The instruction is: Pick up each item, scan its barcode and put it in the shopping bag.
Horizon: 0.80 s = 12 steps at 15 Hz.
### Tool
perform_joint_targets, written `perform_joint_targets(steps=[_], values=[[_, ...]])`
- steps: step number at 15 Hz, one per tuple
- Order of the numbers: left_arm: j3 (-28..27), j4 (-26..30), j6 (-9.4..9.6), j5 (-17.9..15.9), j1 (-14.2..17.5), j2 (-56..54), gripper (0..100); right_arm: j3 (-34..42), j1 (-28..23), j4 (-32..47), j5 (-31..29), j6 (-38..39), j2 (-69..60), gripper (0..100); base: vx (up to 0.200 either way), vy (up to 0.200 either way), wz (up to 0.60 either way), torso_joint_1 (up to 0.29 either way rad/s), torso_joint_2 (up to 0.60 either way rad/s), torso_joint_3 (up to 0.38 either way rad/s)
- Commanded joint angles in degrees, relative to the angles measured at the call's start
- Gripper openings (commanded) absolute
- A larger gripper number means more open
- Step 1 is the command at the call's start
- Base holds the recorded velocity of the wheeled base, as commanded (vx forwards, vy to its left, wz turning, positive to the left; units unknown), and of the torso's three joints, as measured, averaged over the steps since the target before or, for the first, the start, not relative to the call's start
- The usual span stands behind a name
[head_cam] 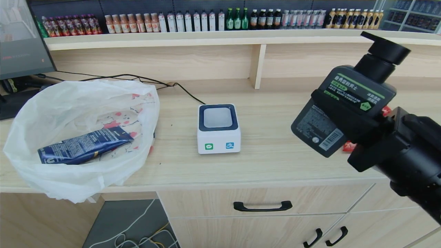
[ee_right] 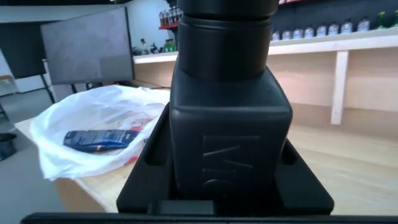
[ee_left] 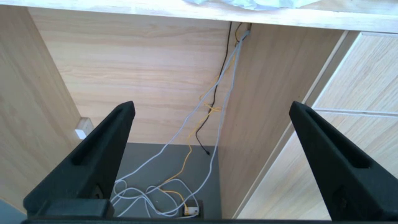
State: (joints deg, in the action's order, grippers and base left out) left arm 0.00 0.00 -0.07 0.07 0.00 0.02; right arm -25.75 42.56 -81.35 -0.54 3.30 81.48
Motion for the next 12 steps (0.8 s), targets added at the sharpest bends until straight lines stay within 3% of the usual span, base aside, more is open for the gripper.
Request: perform_joint_targets(steps=[1,5,12], values=[[0.0,0.0,-0.01,0.01,0.0,-0.02,100,-3.26,4.55,2.07,1.68,1.97,-0.45,0,0.0,0.0,0.0,0.0,0.0,0.0],[0.0,0.0,-0.01,0.01,0.0,-0.02,100,-3.7,6.84,1.28,11.96,5.57,1.4,0,0.0,0.0,0.0,0.0,0.0,0.0],[0.0,0.0,-0.01,0.01,-0.09,-0.02,100,-3.87,7.63,-8.65,12.4,20.69,11.15,0,0.0,0.0,0.0,0.0,0.0,0.0]])
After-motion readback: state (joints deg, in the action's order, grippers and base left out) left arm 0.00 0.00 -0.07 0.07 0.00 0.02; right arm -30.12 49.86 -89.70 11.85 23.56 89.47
